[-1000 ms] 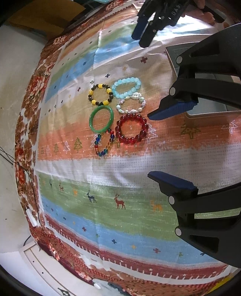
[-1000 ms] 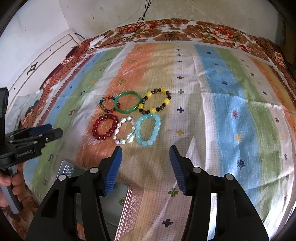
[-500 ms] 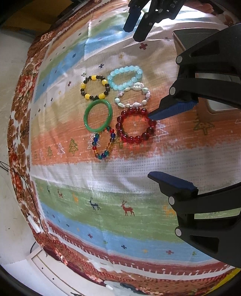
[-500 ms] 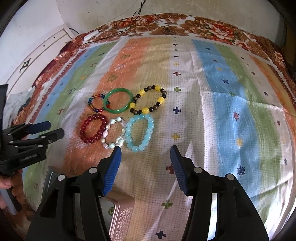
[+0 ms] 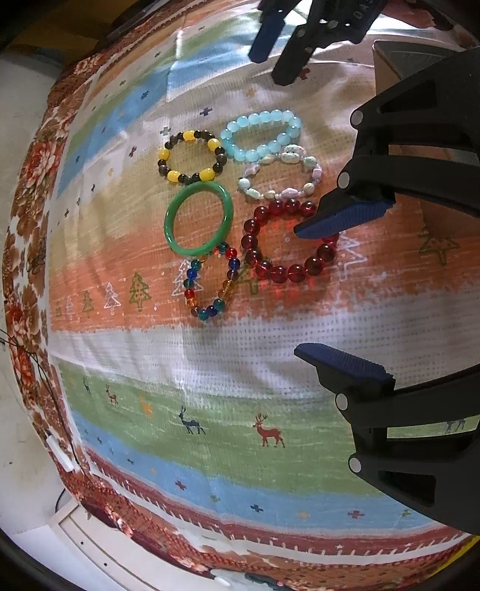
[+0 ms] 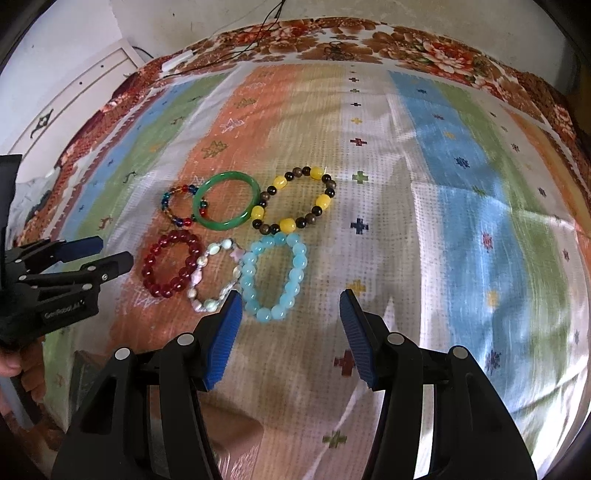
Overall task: Organize jewelry
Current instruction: 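Move both open grippers back toward the bracelets, then grasp the red bead bracelet with the left gripper while the right grasps the light blue bracelet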
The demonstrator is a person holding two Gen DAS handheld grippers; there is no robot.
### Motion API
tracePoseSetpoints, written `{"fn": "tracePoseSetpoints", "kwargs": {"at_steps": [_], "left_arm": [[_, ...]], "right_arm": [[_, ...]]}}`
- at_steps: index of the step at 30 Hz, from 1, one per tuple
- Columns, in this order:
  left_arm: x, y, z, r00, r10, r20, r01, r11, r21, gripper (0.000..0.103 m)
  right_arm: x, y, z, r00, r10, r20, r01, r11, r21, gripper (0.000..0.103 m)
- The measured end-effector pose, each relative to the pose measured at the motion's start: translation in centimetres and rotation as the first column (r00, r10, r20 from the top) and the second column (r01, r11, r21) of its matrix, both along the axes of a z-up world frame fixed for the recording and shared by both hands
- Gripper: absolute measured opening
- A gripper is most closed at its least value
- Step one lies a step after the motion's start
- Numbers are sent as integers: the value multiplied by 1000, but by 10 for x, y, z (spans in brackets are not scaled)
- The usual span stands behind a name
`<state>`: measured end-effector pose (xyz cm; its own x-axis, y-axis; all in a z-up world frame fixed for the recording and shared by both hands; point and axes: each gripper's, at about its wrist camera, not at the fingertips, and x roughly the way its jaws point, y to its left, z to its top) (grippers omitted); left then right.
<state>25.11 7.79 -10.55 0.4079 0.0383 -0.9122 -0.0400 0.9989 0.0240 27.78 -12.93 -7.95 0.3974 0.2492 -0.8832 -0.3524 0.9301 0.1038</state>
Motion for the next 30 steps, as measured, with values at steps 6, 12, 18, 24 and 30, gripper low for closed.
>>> {"fn": "tracePoseSetpoints", "kwargs": {"at_steps": [6, 12, 18, 24, 30], "left_arm": [[8, -1, -7, 1000, -4, -13, 5, 1000, 9, 59], [16, 0, -15, 1000, -1, -28, 1, 1000, 13, 60], [21, -3, -22, 999, -14, -38, 15, 1000, 10, 60], [25, -1, -27, 999, -11, -46, 12, 1000, 9, 60], [28, 0, -33, 998, -16, -56, 17, 1000, 17, 60]], "right_arm": [[14, -3, -14, 999, -26, -36, 26, 1000, -9, 55], [22, 0, -23, 998, -33, -56, 33, 999, -5, 55], [28, 3, -32, 996, -43, -72, 42, 999, -21, 55], [35, 4, -41, 995, -36, -88, 32, 999, -40, 55], [37, 7, -43, 996, -39, -79, 35, 998, -57, 55]]}}
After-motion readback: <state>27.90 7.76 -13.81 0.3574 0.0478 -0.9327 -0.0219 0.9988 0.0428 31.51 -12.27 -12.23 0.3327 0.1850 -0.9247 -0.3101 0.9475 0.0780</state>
